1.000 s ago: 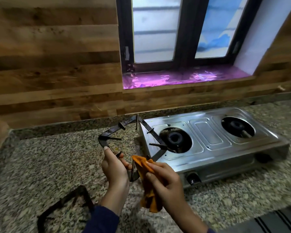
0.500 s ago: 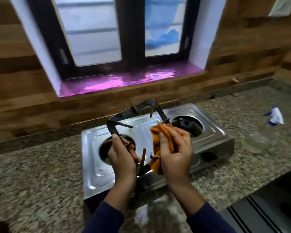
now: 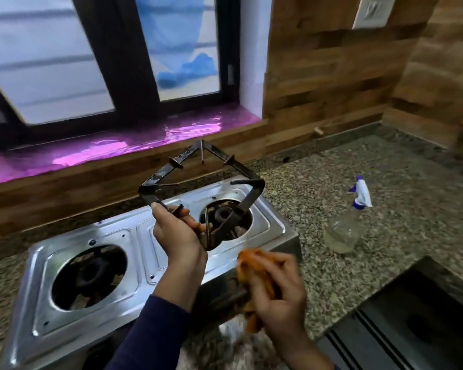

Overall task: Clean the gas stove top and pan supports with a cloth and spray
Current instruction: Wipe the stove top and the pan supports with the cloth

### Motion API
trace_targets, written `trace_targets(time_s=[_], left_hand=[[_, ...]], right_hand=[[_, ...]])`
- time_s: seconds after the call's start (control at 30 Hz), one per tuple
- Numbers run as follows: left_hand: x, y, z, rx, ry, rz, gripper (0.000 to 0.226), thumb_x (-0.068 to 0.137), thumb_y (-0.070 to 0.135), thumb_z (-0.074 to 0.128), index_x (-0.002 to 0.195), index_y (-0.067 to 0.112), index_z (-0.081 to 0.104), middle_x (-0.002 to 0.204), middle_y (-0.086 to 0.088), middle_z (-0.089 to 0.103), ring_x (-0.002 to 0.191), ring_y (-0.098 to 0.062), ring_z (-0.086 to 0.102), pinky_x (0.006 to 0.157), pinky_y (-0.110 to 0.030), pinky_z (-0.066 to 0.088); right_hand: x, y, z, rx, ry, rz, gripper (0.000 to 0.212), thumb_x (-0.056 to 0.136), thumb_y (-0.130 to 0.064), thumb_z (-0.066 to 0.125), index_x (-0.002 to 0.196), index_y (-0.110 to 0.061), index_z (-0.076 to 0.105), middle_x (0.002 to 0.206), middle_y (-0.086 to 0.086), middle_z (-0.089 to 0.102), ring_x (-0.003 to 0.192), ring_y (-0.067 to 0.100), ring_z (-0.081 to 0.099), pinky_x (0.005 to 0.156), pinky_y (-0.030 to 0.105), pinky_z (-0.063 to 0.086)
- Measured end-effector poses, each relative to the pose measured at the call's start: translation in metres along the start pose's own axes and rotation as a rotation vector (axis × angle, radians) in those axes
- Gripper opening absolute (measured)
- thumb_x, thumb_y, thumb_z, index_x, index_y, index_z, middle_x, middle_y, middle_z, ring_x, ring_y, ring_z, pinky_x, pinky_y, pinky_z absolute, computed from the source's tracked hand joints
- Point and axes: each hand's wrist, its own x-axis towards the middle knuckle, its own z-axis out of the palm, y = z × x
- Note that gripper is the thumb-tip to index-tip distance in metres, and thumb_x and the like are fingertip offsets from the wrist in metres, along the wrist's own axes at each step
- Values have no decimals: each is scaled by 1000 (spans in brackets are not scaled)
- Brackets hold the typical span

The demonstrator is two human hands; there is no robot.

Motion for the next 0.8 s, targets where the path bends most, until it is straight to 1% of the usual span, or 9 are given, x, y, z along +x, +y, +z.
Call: trace_targets(time_s=[0.07, 0.13, 0.2, 0.27, 0.33, 0.5, 0.6, 0.7, 0.8], left_hand=[[-1, -7, 4, 36, -15, -9, 42, 99, 49, 33, 86, 13, 51, 53, 1, 43, 47, -16, 40, 45, -26, 42], [-7, -16, 6, 86, -43, -13, 45, 99, 49, 32, 82, 12, 51, 49, 0, 41, 44, -17, 39, 39, -23, 39], [-14, -27, 10, 132, -78, -28, 48, 100, 48, 31, 77, 12, 50, 46, -1, 40, 43, -19, 39, 38, -24, 39], [-19, -35, 15, 166, -103, -11, 50, 100, 48, 31, 73, 11, 50, 46, -3, 40, 43, -21, 40, 39, -26, 42], [-18, -39, 16, 220, -105, 36, 52, 100, 50, 31, 75, 9, 51, 48, -5, 40, 44, -23, 41, 39, -27, 44], [2, -37, 2, 269, -45, 10, 50, 101, 46, 30, 72, 10, 49, 42, -2, 38, 32, -17, 38, 39, -25, 42], [12, -38, -5, 259, -44, -58, 46, 101, 42, 32, 69, 13, 46, 39, 2, 37, 30, -15, 35, 47, -29, 42], [15, -47, -7, 278, -37, -124, 43, 100, 42, 33, 70, 14, 46, 43, 2, 39, 30, -13, 35, 52, -32, 44], [19, -57, -12, 307, -50, -166, 44, 101, 42, 32, 72, 13, 48, 46, 0, 39, 30, -14, 37, 53, -34, 46]], right_hand=[[27, 3, -19, -16, 91, 17, 25, 86, -10, 69, 109, -17, 73, 112, 3, 56, 107, 10, 62, 86, 17, 51], [59, 7, -29, -80, 74, -31, 24, 90, -13, 67, 113, -17, 69, 116, 2, 53, 112, 11, 57, 92, 17, 48], [86, 19, -32, -159, -55, -80, 27, 90, -8, 66, 116, -14, 69, 119, 1, 52, 116, 7, 53, 97, 16, 44], [94, 41, -34, -261, -218, -156, 28, 89, -6, 64, 115, -11, 71, 119, 1, 51, 115, 14, 53, 97, 22, 45], [84, 66, -42, -322, -304, -197, 28, 89, -6, 62, 114, -11, 72, 119, 2, 52, 113, 18, 55, 97, 26, 46], [38, 116, -82, -359, -236, 101, 26, 87, 2, 67, 108, -13, 73, 114, -5, 56, 111, 1, 55, 92, 10, 45], [12, 157, -102, -542, -262, 295, 24, 88, -4, 68, 107, -18, 72, 111, -7, 54, 103, 6, 59, 83, 18, 51], [5, 185, -115, -662, -306, 517, 23, 87, -10, 70, 108, -17, 70, 108, -3, 53, 94, 19, 61, 76, 25, 45], [17, 192, -112, -820, -345, 648, 25, 86, -23, 71, 111, -22, 69, 109, 3, 59, 91, 16, 53, 74, 31, 46]])
